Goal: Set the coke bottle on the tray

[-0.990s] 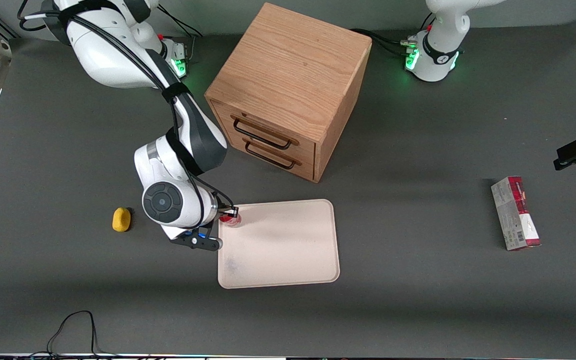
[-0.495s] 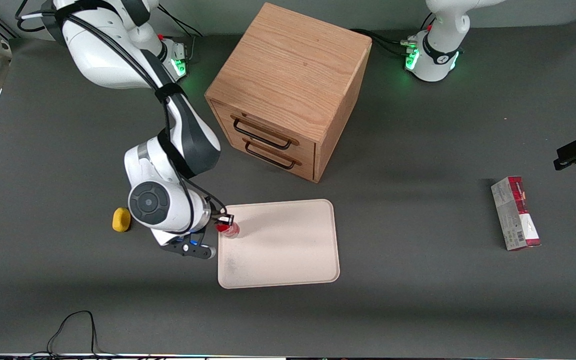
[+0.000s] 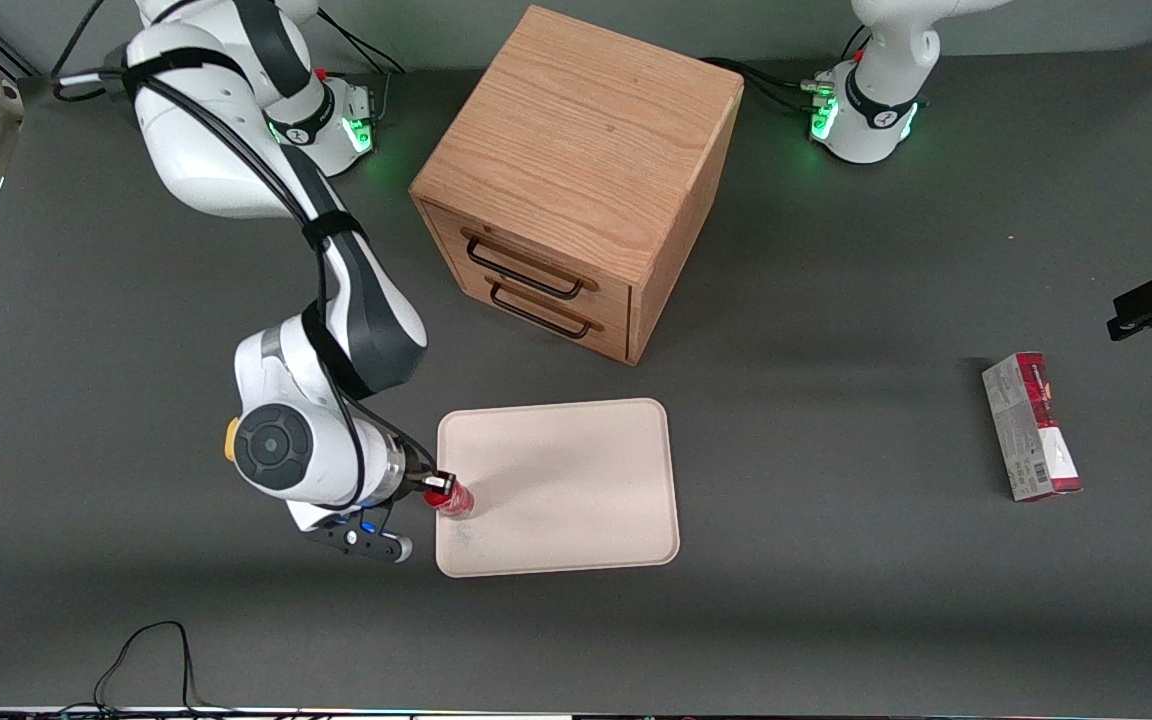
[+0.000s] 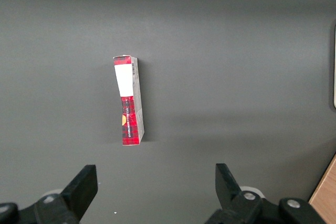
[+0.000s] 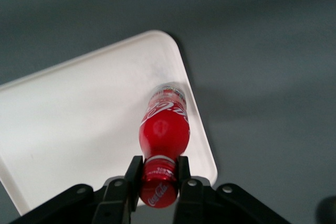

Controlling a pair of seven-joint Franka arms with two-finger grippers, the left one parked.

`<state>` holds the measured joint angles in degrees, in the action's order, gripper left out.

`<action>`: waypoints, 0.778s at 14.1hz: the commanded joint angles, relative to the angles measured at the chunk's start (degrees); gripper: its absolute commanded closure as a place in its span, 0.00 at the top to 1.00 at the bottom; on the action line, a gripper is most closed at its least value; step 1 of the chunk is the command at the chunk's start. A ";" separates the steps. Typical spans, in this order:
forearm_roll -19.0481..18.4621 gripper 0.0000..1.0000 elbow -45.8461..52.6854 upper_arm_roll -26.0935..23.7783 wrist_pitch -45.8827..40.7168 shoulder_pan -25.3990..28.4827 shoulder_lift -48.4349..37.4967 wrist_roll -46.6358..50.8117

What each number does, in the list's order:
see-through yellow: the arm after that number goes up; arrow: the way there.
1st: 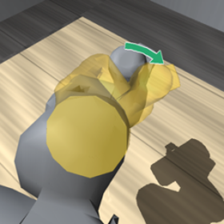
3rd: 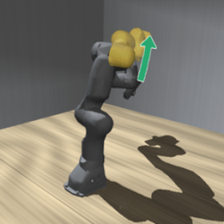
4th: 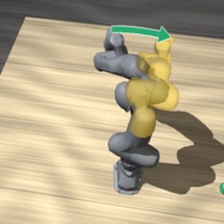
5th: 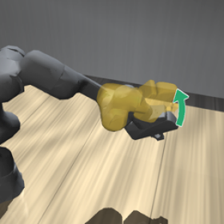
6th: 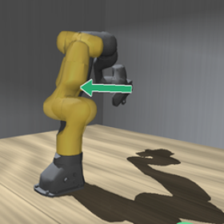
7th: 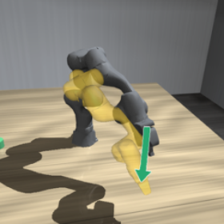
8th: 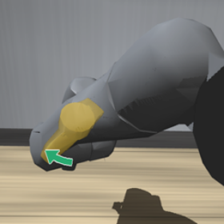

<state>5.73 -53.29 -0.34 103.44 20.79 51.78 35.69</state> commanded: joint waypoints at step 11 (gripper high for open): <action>-0.02 1.00 4.16 -0.18 3.26 0.22 2.62 0.96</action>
<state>5.70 -51.43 -0.48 106.83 20.75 53.29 35.69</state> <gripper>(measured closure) 0.502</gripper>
